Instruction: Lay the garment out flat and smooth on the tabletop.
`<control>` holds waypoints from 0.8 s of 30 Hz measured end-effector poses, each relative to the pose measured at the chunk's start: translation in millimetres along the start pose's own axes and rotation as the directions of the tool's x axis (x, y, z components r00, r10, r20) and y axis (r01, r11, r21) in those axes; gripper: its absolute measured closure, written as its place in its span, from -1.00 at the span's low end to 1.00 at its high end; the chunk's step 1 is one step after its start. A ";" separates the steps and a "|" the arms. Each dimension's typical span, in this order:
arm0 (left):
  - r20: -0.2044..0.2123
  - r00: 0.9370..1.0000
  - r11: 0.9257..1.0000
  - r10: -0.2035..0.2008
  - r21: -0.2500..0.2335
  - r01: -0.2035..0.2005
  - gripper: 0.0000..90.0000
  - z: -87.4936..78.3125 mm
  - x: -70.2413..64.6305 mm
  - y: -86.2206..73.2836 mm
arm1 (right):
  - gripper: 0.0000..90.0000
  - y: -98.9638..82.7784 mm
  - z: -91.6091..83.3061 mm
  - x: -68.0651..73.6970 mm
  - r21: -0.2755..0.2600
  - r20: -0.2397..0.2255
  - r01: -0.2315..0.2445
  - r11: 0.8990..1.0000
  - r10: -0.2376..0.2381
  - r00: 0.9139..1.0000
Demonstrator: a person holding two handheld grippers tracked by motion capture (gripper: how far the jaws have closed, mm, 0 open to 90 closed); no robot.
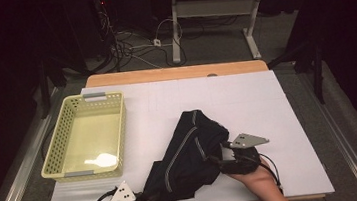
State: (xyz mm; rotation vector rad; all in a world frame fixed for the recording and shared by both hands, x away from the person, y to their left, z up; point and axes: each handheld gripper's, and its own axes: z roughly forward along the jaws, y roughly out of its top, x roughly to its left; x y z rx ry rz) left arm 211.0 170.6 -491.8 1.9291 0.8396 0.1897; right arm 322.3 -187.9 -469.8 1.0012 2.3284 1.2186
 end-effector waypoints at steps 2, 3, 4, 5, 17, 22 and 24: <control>0.003 1.000 1.000 -0.004 0.001 0.004 0.67 -0.7 0.5 -2.7 | -0.36 0.7 10.9 -1.2 0.034 0.001 -0.002 0.999 0.002 1.000; 0.003 1.000 1.000 -0.003 0.003 0.003 0.67 -1.6 0.2 -3.6 | -0.37 0.6 14.4 -1.7 0.045 -0.006 -0.008 0.999 0.008 1.000; 0.002 1.000 1.000 -0.004 0.004 0.004 0.67 -2.5 -0.6 -4.5 | -0.36 0.4 18.2 -1.8 0.057 -0.010 -0.013 0.998 0.013 1.000; 0.000 1.000 1.000 0.001 0.006 -0.001 0.67 -3.7 -1.3 -5.3 | -0.33 0.2 21.1 -2.0 0.067 -0.015 -0.009 0.998 0.010 1.000; 0.060 0.998 0.999 0.029 -0.034 -0.027 0.09 -11.1 -9.7 8.0 | 0.88 0.7 21.4 8.0 0.064 -0.078 0.096 0.993 -0.091 0.993; 0.040 0.998 0.992 0.054 -0.113 -0.049 -0.38 -17.3 -14.3 30.6 | 0.89 -4.2 -5.0 3.5 0.007 -0.028 0.093 0.996 -0.092 0.995; 0.026 0.998 0.988 0.054 -0.147 -0.049 -0.42 -17.4 -14.1 38.5 | 0.89 -7.1 -14.4 1.9 -0.007 0.001 0.091 0.996 -0.091 0.996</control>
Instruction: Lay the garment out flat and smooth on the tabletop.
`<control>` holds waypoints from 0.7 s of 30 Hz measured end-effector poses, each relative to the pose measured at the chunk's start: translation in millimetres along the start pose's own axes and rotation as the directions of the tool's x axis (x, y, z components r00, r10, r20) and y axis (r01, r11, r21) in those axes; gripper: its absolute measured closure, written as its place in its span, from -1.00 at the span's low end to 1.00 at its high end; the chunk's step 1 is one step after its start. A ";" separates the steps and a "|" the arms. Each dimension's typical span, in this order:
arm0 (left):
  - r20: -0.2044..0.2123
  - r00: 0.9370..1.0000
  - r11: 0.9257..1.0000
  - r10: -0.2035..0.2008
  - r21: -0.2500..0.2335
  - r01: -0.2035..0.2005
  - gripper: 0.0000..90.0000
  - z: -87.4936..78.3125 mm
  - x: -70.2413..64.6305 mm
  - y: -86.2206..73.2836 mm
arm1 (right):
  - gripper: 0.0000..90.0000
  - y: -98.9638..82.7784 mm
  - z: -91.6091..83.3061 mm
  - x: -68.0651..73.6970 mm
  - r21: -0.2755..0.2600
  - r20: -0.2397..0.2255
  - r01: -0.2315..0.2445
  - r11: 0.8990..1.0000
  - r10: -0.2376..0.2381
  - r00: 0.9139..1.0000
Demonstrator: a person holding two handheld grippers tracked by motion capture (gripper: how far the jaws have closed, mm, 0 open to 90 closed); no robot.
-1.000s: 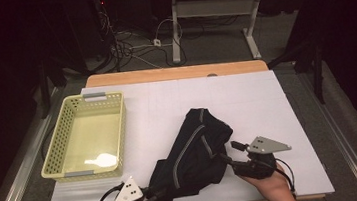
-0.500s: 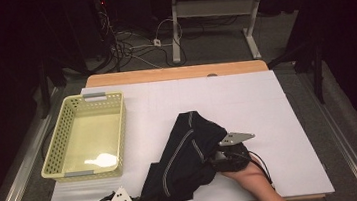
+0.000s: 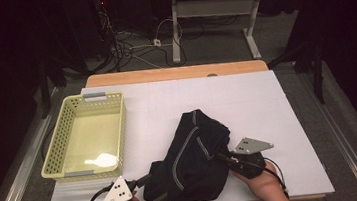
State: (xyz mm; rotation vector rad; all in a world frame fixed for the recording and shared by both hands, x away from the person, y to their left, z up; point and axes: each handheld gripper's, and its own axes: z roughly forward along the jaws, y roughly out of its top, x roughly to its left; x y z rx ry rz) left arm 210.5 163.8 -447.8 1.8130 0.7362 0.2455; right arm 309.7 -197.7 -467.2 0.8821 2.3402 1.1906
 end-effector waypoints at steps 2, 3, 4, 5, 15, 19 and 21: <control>0.002 1.000 1.000 -0.005 -0.011 0.005 -0.48 3.3 3.1 5.7 | 0.89 -4.8 -13.1 -1.7 -0.026 0.022 -0.002 1.000 0.003 1.000; 0.004 1.000 1.000 -0.008 -0.017 0.008 -0.48 6.2 5.2 8.1 | 0.89 -6.4 -17.4 -1.9 -0.031 0.030 -0.002 1.000 0.003 1.000; 0.005 1.000 1.000 -0.014 -0.018 0.014 -0.48 10.0 7.6 10.2 | 0.89 -8.6 -23.5 -1.6 -0.037 0.041 -0.002 0.999 0.003 0.999; 0.016 1.000 1.000 -0.022 -0.015 0.023 -0.48 14.8 10.3 12.3 | 0.89 -10.8 -29.7 -1.3 -0.046 0.055 0.002 0.999 0.000 0.998; 0.106 0.993 0.994 -0.047 0.106 0.036 -0.48 87.1 20.0 29.9 | 0.89 -43.7 -86.2 -5.5 -0.063 0.203 -0.036 0.997 0.049 0.978; 0.152 0.988 0.991 -0.013 0.133 -0.007 -0.48 115.1 10.4 41.7 | 0.89 -60.3 -106.7 -9.7 -0.062 0.248 -0.077 0.995 0.090 0.965; 0.170 0.985 0.990 0.004 0.136 -0.027 -0.48 125.3 6.2 49.0 | 0.89 -68.1 -113.3 -9.2 -0.054 0.258 -0.089 0.995 0.100 0.961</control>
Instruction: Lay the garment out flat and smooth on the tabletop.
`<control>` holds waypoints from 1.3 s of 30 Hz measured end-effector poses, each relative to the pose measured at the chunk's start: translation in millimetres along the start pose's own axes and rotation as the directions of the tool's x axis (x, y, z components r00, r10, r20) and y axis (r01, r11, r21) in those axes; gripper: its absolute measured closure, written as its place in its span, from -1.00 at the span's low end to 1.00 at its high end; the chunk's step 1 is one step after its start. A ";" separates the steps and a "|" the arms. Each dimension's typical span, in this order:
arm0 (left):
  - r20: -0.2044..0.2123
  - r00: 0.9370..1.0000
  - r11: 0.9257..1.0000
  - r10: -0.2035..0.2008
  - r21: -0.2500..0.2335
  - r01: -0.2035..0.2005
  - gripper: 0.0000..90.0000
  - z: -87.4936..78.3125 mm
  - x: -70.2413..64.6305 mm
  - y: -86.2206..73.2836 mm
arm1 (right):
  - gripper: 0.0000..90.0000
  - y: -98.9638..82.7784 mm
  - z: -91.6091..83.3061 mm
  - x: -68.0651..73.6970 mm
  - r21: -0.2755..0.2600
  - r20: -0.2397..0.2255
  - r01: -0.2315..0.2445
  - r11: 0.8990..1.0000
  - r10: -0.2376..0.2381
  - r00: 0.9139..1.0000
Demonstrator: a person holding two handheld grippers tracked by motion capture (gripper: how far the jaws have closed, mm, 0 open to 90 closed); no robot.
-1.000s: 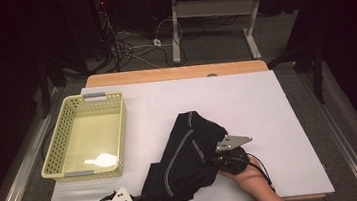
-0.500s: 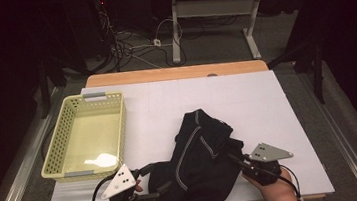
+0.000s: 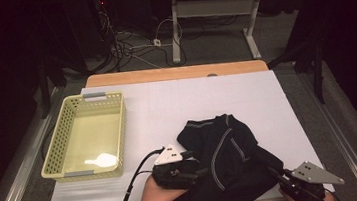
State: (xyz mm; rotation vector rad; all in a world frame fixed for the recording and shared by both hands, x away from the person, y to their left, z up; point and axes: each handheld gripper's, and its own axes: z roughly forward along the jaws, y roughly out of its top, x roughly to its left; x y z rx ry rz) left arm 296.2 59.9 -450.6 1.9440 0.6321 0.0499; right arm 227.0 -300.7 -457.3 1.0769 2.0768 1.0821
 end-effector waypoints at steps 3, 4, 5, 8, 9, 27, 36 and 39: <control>0.009 1.000 1.000 0.026 0.008 -0.026 -0.48 15.5 -4.5 12.4 | 0.89 -9.3 -6.9 2.9 0.018 0.003 0.001 1.000 -0.001 1.000; 0.010 1.000 0.999 0.024 0.021 -0.024 -0.48 21.0 -4.8 15.3 | 0.89 -11.0 -7.9 4.7 0.026 0.005 0.005 1.000 -0.005 1.000; 0.000 1.000 0.999 0.017 0.051 -0.017 -0.48 27.3 -4.0 17.3 | 0.89 -13.3 -8.8 6.8 0.031 0.006 0.012 0.999 -0.012 1.000; 0.013 0.999 0.993 -0.048 0.107 0.046 -0.49 44.4 5.2 13.7 | 0.89 -19.7 -12.2 10.5 0.047 0.012 0.006 0.999 -0.006 1.000; 0.017 0.998 0.989 -0.057 0.136 0.054 -0.48 49.4 6.9 12.0 | 0.89 -20.8 -13.1 10.7 0.050 0.015 0.003 0.999 -0.004 1.000; 0.067 0.996 0.995 0.066 0.072 -0.070 0.67 22.0 0.1 5.0 | 0.05 -7.5 -27.4 -6.8 -0.037 0.073 -0.084 0.996 0.087 0.994; 0.011 0.999 0.999 0.038 0.005 -0.038 0.67 -18.8 2.9 -10.4 | -0.03 7.6 5.9 -5.1 0.000 -0.010 -0.038 0.999 0.038 0.999; -0.026 0.999 1.000 0.023 -0.015 -0.024 0.67 -34.4 4.4 -18.1 | -0.11 12.8 24.3 -1.5 0.033 -0.044 -0.018 0.999 0.019 0.999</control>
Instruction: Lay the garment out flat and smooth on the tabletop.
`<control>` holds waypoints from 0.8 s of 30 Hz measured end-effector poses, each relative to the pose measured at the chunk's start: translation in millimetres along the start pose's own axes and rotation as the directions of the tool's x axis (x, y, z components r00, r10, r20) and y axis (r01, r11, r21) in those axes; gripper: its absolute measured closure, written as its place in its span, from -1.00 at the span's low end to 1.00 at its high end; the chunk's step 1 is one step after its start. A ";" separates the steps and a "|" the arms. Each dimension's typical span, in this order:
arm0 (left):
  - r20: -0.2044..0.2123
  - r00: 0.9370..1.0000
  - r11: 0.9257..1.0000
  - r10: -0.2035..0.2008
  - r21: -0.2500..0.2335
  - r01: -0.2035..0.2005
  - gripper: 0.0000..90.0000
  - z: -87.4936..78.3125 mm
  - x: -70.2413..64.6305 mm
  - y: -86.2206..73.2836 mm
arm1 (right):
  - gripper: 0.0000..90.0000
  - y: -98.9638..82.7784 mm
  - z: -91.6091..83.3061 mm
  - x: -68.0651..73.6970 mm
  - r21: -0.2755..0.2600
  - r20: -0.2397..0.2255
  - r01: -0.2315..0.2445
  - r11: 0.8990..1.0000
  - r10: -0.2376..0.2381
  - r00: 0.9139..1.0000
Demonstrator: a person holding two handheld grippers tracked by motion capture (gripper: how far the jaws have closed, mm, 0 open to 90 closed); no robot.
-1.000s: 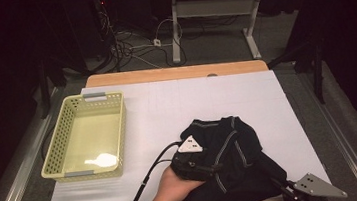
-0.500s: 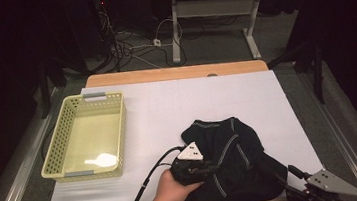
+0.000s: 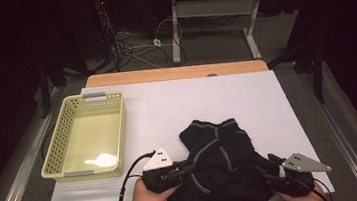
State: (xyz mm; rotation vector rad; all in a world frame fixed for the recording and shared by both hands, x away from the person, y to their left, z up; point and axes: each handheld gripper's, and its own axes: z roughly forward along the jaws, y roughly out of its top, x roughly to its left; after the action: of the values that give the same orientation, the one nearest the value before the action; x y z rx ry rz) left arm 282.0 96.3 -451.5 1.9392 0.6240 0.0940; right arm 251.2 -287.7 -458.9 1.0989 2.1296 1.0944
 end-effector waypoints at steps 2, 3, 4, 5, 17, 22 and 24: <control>-0.023 1.000 1.000 -0.003 -0.003 0.003 0.67 -8.7 1.3 -4.9 | -0.15 3.9 12.2 2.3 0.024 -0.021 0.010 1.000 -0.010 1.000; -0.029 1.000 1.000 -0.006 -0.006 0.006 0.67 -13.6 2.5 -7.9 | -0.18 5.5 16.8 3.3 0.029 -0.027 0.011 1.000 -0.011 1.000; -0.032 0.999 1.000 -0.014 -0.005 0.014 0.67 -18.6 4.0 -10.9 | -0.19 7.5 22.8 4.6 0.036 -0.036 0.014 0.999 -0.013 0.999; -0.041 0.999 1.000 -0.025 -0.005 0.024 0.67 -25.2 5.8 -15.1 | -0.21 9.7 28.6 5.8 0.043 -0.043 0.023 0.999 -0.021 0.999; -0.104 0.991 0.996 -0.083 0.027 0.086 0.67 -68.1 0.9 -59.2 | -0.20 37.4 83.0 27.7 0.078 -0.126 0.093 0.993 -0.083 0.988; -0.123 0.988 0.994 -0.092 0.042 0.098 0.67 -73.2 -0.1 -68.1 | -0.19 41.1 97.5 29.4 0.122 -0.130 0.107 0.987 -0.091 0.987; -0.129 0.987 0.994 -0.091 0.044 0.097 0.67 -74.0 -0.4 -70.3 | -0.19 42.3 99.4 26.9 0.127 -0.138 0.094 0.987 -0.076 0.987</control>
State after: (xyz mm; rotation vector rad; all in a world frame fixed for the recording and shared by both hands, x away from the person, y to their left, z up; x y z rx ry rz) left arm 230.0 179.6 -479.3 1.9596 0.8079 0.1447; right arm 325.9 -208.1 -480.3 1.0079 2.3612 1.0242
